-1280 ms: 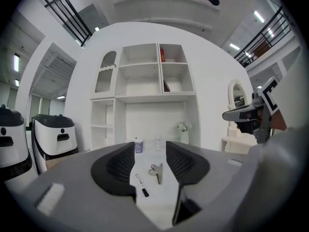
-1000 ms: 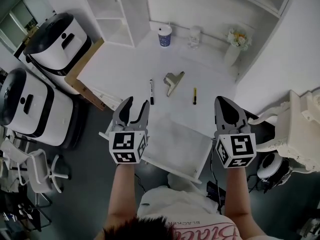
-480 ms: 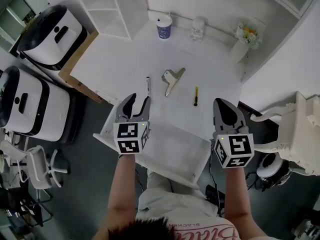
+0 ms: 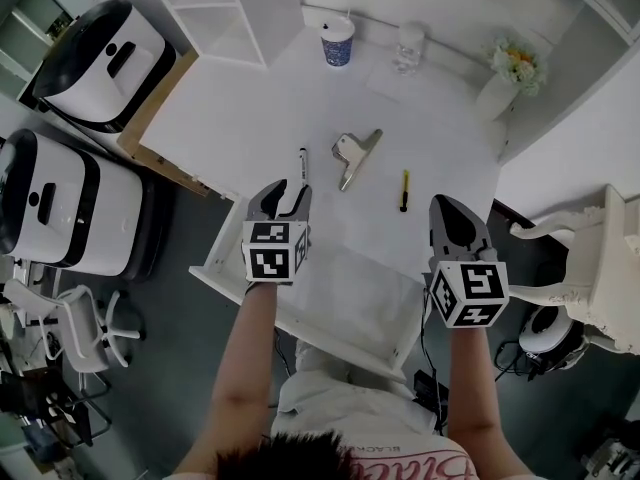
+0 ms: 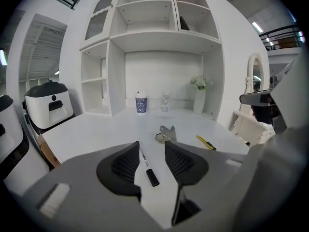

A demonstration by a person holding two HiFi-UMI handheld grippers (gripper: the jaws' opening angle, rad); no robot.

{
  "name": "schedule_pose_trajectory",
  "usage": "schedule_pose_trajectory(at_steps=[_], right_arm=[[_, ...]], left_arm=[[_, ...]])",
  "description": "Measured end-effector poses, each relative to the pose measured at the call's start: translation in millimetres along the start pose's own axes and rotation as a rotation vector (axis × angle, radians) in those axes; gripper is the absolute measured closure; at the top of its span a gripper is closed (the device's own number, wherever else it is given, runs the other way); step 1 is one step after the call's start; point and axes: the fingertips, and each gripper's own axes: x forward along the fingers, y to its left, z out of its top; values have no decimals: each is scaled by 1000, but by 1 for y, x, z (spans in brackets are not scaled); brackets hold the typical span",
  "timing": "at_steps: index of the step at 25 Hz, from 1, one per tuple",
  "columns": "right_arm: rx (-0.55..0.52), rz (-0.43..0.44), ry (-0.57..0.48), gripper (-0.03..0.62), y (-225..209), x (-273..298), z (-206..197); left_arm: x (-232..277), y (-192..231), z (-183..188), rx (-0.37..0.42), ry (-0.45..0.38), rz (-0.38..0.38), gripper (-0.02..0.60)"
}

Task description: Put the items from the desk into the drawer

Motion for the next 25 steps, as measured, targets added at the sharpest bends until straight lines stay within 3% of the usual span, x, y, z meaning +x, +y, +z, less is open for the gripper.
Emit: schedule_pose_trajectory(at_steps=[4, 11, 15, 25], right_arm=[[5, -1, 3, 586, 3, 8, -3], [-2, -22, 48, 586, 4, 15, -14], [-9, -36, 74, 586, 4, 13, -20], [-11, -51, 94, 586, 11, 8, -25]], left_arm=[[23, 9, -15, -4, 67, -2, 413], [65, 14, -45, -111, 218, -51, 413], [78, 17, -59, -104, 290, -33, 448], [83, 20, -59, -136, 313, -2, 501]])
